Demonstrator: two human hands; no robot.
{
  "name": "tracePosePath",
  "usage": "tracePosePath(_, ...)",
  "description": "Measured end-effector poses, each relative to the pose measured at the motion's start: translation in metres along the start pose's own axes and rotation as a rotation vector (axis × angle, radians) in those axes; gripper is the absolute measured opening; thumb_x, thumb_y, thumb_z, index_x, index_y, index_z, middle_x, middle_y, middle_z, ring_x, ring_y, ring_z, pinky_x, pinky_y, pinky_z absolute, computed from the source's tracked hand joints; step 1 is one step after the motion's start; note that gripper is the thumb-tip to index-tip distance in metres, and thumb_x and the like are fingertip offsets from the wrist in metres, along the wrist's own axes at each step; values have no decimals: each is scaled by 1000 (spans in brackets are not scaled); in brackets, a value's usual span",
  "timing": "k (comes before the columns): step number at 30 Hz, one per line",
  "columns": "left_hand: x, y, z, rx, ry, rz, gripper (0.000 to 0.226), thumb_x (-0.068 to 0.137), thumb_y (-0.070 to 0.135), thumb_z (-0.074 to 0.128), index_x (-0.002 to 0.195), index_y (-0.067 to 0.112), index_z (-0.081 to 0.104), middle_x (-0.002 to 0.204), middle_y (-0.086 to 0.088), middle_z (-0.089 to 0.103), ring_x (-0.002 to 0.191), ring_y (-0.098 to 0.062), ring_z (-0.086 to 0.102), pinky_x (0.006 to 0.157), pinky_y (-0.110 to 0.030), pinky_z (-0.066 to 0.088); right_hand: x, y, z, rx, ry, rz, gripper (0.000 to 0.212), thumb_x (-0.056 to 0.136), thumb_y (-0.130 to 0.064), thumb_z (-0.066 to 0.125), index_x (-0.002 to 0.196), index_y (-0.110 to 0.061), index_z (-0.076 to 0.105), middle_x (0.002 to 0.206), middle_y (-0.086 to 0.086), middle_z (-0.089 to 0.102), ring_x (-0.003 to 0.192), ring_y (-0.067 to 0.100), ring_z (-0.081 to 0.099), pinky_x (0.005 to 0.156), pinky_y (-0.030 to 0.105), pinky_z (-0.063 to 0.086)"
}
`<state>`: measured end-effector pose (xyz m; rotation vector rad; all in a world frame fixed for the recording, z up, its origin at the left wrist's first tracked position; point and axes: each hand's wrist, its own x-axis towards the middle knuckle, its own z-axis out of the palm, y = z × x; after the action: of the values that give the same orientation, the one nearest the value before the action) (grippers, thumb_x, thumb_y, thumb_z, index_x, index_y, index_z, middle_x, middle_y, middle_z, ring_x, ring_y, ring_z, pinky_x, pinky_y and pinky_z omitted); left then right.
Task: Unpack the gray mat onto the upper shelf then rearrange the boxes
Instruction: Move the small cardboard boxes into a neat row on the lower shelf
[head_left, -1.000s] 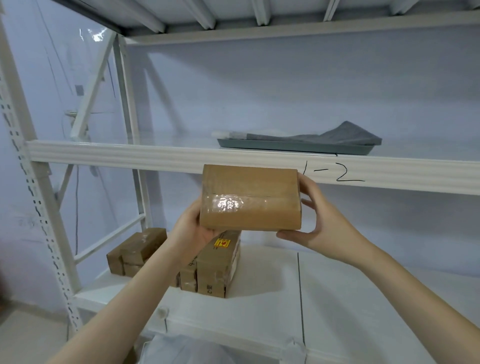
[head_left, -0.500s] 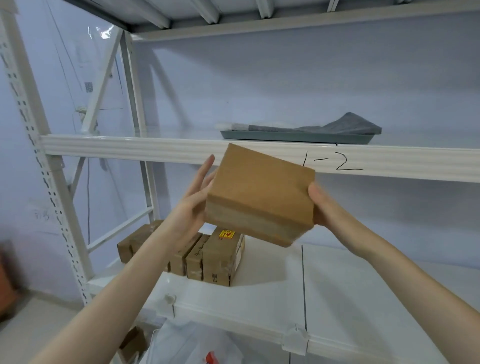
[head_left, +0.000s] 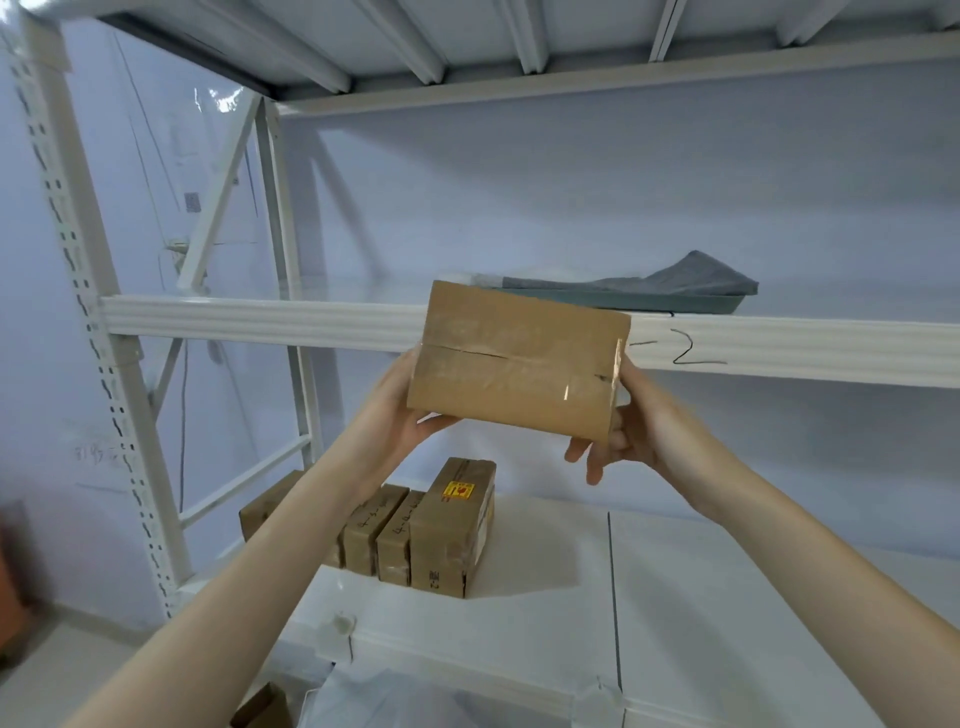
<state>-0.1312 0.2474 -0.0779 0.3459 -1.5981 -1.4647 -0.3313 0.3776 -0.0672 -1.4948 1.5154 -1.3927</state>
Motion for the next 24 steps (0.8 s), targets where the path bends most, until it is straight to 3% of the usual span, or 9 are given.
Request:
tracePosePath(4,18,12,6,-22,20,30,38,101,29,37,133,11,50,125,-10,64,110,-23,64,83,-31,57,-6,-19,-8,-41,83,-157,44,96,-54,20,132,-38,40,78,12,75,53,28,64,69,31,53)
tracePosePath(7,32,22,15,-6,95,69,43,97,38,45,134,16,46,126,-13,62,105,-25,67,81,-34,57,-10,-32,-16,-55,88,-240,52,86,-62,38,135,-45,35,86,9,76,53,24,65,67,33,54)
tracePosePath(9,41,33,25,0,168,105,37,96,38,47,128,19,49,123,-12,63,98,-23,70,80,-34,58,-9,-41,-24,-91,137,-288,61,82,-59,49,139,-43,34,81,7,75,51,20,61,63,30,52)
tracePosePath(12,57,51,42,43,205,202,27,98,37,45,117,21,56,117,-5,65,99,-16,68,80,-25,56,1,-58,-39,-202,252,-371,65,77,-55,51,139,-41,37,74,5,61,55,13,51,59,27,49)
tracePosePath(14,74,64,52,120,224,266,23,99,35,42,110,23,59,112,1,64,100,-10,63,80,-22,55,11,-71,-52,-310,339,-399,55,85,-51,51,138,-45,37,85,6,53,68,13,52,69,32,51)
tracePosePath(18,116,78,67,214,266,284,18,97,26,46,101,24,63,92,9,63,84,-6,58,76,-23,49,37,-91,-76,-474,415,-423,50,92,-38,49,140,-39,35,112,0,45,98,3,51,75,9,36)
tracePosePath(21,146,81,71,305,204,239,25,96,14,42,102,12,67,81,5,61,71,-9,56,76,-25,53,61,-95,-93,-551,442,-401,52,92,-30,53,141,-32,38,118,5,50,96,11,54,72,11,38)
tracePosePath(24,164,84,75,392,117,129,32,99,26,32,92,18,62,88,1,61,75,-15,57,81,-30,50,84,-90,-105,-644,450,-329,63,88,-30,59,144,-31,30,105,3,60,86,16,59,66,19,42)
